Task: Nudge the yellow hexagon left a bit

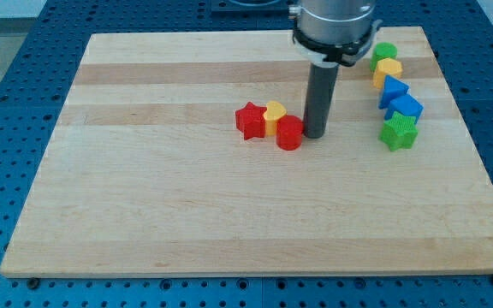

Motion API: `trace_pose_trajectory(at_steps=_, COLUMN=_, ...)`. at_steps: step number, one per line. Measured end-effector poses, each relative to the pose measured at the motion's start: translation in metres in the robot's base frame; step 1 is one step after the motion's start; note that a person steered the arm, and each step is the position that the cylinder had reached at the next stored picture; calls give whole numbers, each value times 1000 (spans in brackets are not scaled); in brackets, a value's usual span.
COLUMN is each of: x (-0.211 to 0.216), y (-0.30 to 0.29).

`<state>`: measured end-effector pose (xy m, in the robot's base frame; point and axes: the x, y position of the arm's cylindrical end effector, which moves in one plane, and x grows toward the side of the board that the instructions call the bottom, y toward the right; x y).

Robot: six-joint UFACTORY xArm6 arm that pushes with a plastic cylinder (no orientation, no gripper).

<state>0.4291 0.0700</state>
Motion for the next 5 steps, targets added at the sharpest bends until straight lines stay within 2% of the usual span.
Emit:
trace_pose_trajectory(at_steps=1, x=17, y=-3)
trace_pose_trajectory(at_steps=2, x=48, y=21)
trace_pose_trajectory(at_steps=5, x=61, y=199)
